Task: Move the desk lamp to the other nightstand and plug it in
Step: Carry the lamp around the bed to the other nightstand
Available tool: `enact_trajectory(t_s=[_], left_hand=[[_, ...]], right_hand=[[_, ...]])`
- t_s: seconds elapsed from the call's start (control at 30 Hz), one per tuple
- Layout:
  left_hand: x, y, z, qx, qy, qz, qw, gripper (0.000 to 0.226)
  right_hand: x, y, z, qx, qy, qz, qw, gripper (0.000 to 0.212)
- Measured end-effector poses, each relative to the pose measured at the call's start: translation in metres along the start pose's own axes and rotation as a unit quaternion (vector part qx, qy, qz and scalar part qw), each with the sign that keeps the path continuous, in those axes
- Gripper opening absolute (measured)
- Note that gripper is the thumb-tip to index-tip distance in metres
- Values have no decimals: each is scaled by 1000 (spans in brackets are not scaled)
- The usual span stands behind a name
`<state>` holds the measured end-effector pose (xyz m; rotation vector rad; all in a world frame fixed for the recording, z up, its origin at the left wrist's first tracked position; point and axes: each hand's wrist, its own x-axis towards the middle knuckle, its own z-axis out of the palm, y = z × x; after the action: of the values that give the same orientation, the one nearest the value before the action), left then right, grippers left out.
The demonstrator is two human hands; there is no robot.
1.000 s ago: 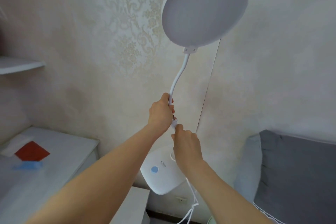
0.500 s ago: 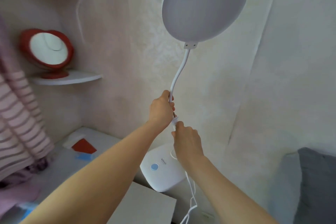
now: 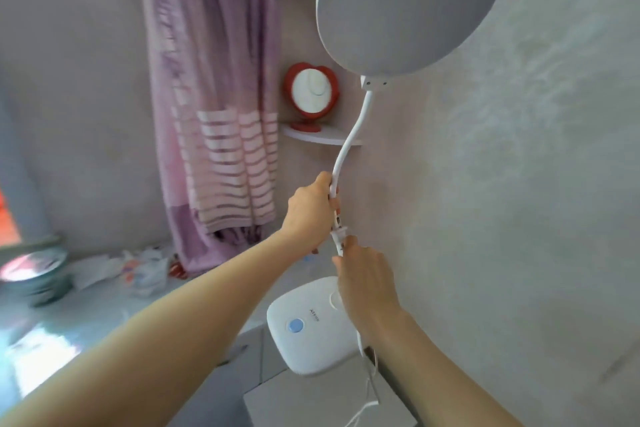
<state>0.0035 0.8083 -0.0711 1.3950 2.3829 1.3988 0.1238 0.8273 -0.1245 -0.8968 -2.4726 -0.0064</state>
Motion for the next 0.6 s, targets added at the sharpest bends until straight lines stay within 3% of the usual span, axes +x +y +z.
enact_trajectory(t_s=[0.23,0.6], left_hand=[[-43,-46,-89,86,71,-57,992,15],[-139,-107,-231,115,190,-141,965,8]], right_hand=[[-9,-84,14,72,-4,-107,992,21],[-40,-235,11,167,-15,-255,952,19]])
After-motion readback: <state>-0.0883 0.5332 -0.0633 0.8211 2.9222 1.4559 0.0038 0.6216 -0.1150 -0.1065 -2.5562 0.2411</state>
